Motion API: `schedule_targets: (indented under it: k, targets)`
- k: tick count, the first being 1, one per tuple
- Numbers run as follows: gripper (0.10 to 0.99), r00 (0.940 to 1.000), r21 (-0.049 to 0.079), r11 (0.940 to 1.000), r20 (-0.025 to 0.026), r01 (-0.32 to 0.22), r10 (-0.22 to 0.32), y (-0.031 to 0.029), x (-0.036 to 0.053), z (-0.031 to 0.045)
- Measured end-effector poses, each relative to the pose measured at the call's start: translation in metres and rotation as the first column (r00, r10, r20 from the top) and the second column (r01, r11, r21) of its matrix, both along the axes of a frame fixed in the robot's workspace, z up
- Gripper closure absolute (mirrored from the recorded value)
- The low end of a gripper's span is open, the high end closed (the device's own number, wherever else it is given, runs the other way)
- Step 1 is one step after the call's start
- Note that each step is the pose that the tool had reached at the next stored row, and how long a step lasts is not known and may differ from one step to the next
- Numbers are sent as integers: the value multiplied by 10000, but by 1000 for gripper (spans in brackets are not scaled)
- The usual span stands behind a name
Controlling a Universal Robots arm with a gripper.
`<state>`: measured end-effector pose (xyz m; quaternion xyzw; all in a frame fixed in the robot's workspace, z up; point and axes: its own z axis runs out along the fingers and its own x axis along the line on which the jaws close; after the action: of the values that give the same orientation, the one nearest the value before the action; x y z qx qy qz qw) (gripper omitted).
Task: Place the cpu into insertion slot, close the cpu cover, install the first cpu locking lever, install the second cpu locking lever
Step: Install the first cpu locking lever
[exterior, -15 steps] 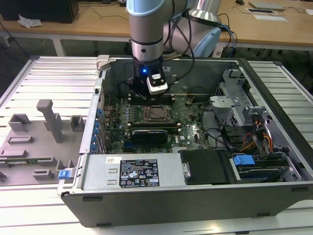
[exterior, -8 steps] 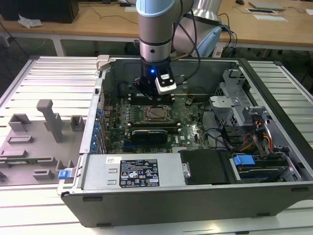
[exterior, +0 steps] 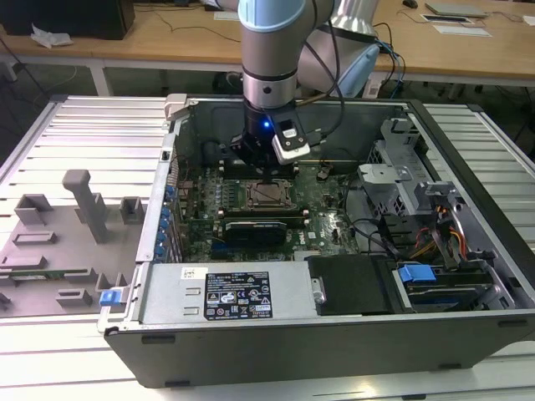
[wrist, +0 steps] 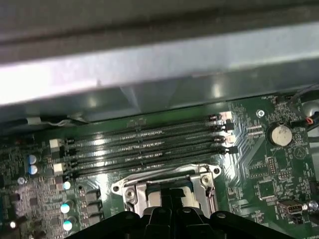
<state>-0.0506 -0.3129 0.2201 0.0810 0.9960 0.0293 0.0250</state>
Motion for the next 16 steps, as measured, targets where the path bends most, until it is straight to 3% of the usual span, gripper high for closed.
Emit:
schedule_targets:
  k: [2, 10, 16]
  targets:
    - [980, 10000, -67, 10000, -10, -58, 58, -43, 0, 0]
    - [980, 9998, -342, 9992, -80, -197, 194, -87, 0, -1]
    - [980, 9946, -356, 9940, -98, -1033, 1030, -91, 0, -6]
